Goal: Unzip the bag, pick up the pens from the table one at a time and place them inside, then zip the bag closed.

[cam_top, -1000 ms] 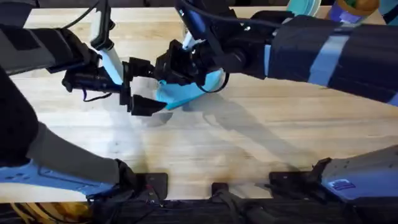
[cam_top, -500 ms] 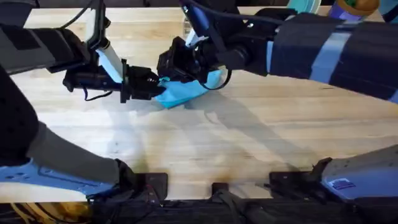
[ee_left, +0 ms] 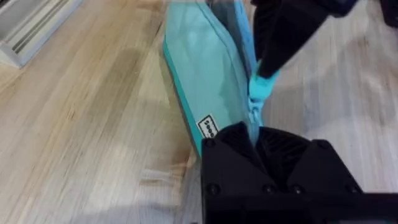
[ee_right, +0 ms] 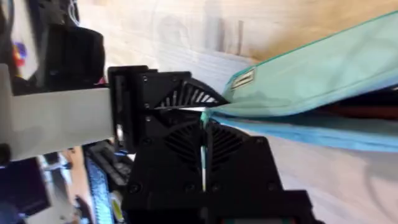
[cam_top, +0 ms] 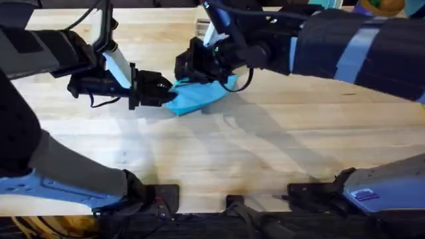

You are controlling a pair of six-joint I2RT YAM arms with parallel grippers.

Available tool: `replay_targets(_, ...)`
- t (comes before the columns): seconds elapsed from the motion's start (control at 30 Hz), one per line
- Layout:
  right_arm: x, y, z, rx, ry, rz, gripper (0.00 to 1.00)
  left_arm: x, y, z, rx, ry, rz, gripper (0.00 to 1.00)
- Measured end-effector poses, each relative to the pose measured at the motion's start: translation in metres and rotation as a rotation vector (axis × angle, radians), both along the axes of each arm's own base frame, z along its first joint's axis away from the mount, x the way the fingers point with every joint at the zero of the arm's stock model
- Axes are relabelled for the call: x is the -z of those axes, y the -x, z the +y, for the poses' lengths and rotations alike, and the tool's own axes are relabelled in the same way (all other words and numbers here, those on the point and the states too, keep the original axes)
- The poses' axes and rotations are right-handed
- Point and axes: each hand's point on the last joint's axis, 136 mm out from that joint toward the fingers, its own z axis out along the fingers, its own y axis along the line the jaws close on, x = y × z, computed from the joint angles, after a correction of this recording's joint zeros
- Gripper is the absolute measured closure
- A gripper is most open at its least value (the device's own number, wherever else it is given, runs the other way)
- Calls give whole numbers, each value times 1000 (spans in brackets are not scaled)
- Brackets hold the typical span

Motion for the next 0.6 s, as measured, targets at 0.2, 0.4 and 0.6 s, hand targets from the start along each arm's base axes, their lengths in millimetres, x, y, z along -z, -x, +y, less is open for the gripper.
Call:
replay_targets(0.2,8,-8,-22,-45,72,-34,970,2,0,1,3,-10,0,957)
replay_targets(0.4,10,-20,-38,-63,99,-74,970,2,0,1,3,-11,0,958)
replay_targets(0.6,12,-43,-69,-36,126,-97,970,2,0,1,3,-10,-1,957)
